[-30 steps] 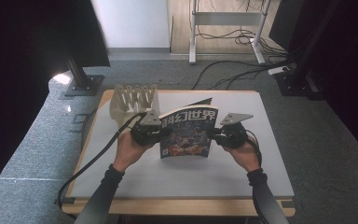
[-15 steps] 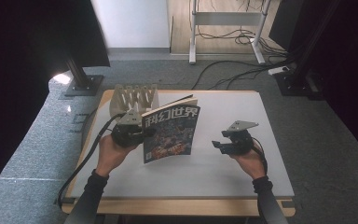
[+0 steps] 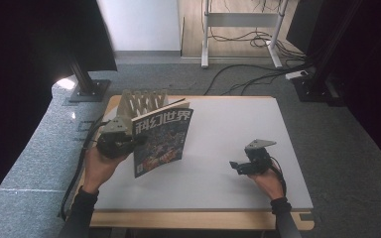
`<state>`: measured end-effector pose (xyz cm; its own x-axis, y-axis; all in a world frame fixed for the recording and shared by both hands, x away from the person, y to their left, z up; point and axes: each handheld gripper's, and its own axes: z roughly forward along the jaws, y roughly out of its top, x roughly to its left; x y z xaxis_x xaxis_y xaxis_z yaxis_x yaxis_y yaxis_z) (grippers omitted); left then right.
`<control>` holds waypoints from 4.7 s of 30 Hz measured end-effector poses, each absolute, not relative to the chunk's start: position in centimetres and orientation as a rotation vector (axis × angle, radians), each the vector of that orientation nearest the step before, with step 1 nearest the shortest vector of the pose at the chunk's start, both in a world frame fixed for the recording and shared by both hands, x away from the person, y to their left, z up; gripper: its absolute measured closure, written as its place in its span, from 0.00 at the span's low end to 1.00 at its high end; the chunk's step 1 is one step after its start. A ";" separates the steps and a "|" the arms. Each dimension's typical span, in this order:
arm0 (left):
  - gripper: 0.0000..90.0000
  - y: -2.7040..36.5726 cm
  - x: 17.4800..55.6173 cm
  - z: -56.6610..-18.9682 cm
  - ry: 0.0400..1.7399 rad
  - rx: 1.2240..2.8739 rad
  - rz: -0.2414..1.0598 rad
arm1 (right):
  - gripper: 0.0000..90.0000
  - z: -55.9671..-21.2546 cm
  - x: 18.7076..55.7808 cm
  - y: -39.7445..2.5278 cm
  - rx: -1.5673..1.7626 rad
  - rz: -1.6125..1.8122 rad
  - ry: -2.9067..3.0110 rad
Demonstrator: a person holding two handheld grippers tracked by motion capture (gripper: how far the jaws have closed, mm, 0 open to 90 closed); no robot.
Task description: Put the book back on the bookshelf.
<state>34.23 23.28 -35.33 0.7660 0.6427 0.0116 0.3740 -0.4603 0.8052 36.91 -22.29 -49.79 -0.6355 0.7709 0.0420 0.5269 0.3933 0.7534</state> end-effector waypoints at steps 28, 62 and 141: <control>0.92 33.8 33.3 -33.2 1.086 1.907 0.551 | 0.05 -53.6 36.4 -21.7 1.162 1.019 2.343; 0.91 31.3 39.7 -35.6 1.206 1.981 0.476 | 0.04 -53.6 36.3 -21.7 1.157 1.018 2.346; 0.00 26.4 34.4 -39.4 0.874 1.993 0.419 | 0.04 -53.6 36.4 -21.6 1.155 1.014 2.345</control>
